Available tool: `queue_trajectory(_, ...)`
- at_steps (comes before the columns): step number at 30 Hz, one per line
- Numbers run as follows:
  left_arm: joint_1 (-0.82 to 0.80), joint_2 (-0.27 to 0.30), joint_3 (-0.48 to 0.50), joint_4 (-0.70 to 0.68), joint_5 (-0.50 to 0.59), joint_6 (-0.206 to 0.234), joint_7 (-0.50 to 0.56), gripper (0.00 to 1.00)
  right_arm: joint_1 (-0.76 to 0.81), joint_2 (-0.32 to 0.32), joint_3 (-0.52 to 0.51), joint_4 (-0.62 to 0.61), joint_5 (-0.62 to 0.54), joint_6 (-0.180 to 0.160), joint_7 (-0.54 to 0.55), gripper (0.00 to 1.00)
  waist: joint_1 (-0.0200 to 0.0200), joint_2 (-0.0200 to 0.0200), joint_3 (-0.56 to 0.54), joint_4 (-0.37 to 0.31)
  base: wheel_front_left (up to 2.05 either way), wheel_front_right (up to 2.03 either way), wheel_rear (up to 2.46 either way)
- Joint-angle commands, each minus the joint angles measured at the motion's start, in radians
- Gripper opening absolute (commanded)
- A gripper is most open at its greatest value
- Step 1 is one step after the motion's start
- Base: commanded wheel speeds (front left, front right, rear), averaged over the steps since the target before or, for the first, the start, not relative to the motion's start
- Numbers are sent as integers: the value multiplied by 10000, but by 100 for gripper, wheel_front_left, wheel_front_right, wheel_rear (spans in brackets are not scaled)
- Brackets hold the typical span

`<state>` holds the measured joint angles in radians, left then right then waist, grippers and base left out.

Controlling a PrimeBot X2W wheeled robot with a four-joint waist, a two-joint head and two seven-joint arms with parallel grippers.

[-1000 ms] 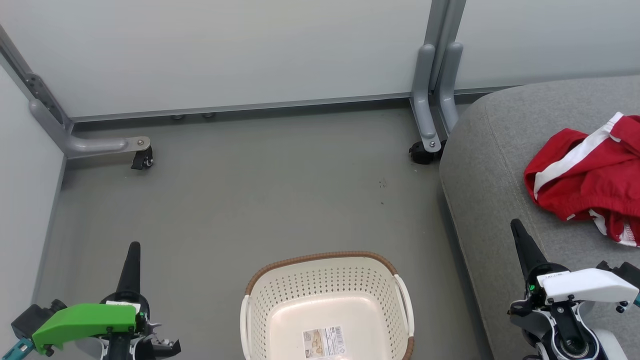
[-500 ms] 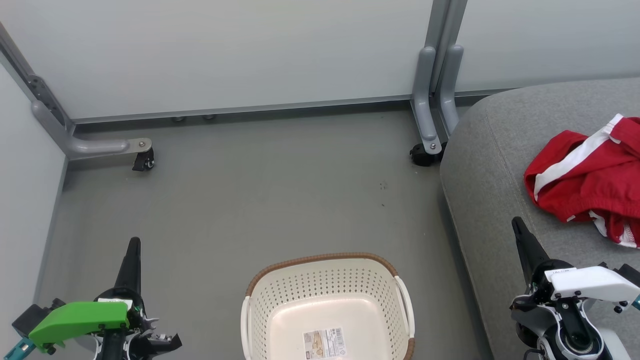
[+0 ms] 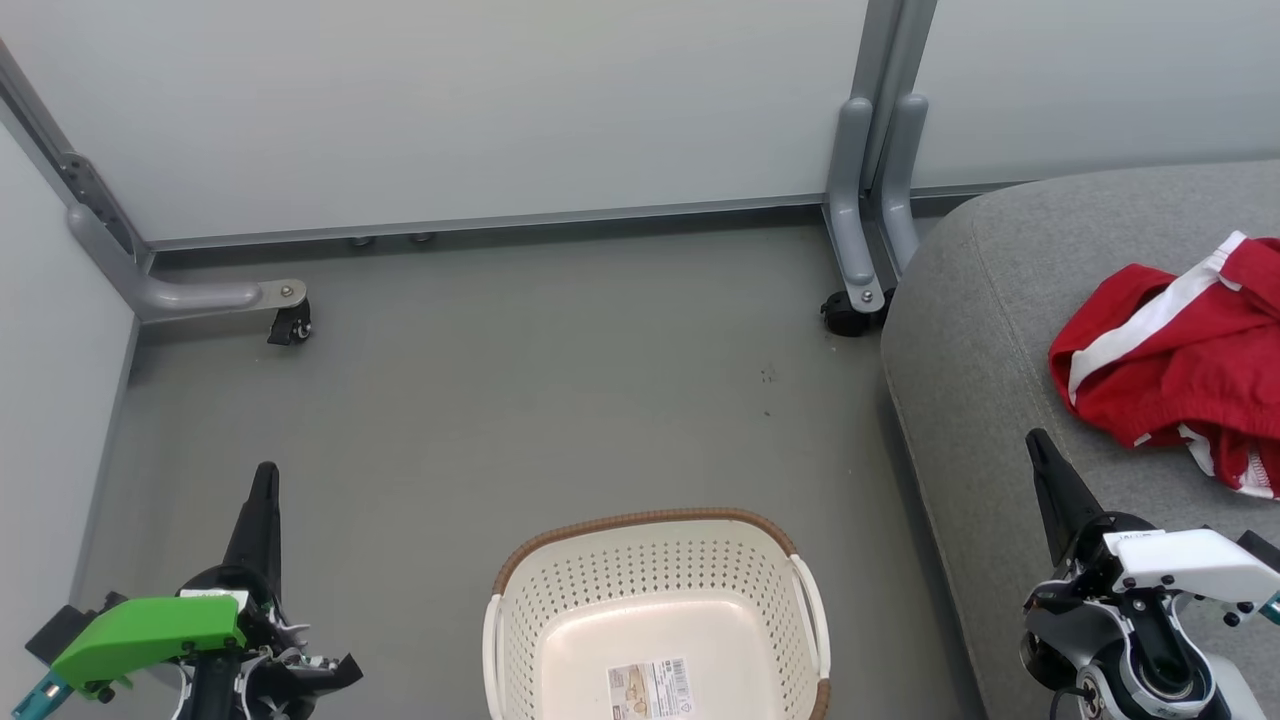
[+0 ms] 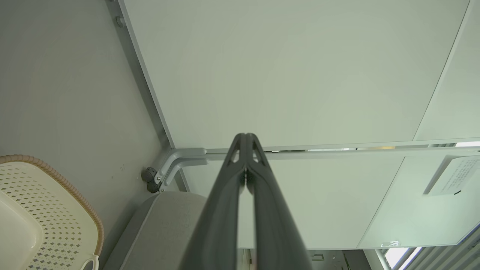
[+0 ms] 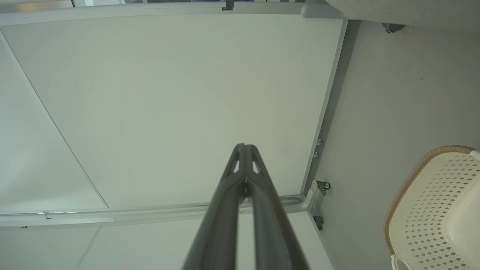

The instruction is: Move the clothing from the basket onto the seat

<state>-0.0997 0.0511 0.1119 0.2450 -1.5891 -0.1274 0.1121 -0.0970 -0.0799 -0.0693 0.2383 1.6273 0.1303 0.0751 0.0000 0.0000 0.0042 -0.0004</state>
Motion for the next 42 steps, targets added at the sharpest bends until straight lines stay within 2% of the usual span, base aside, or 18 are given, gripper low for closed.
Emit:
queue_trajectory(1, -161, -16, 49, 9, -247, -64, 39, 0, -135, -19, -37, 65, 201, 7, 63, 0, 0, 0, -6, 2, 0, 0, 0)
queue_trajectory(42, -148, -10, 44, 8, -252, -63, 58, 0, -135, 111, -206, 82, 56, 7, 197, 0, 0, 0, -11, 4, 0, 0, 0)
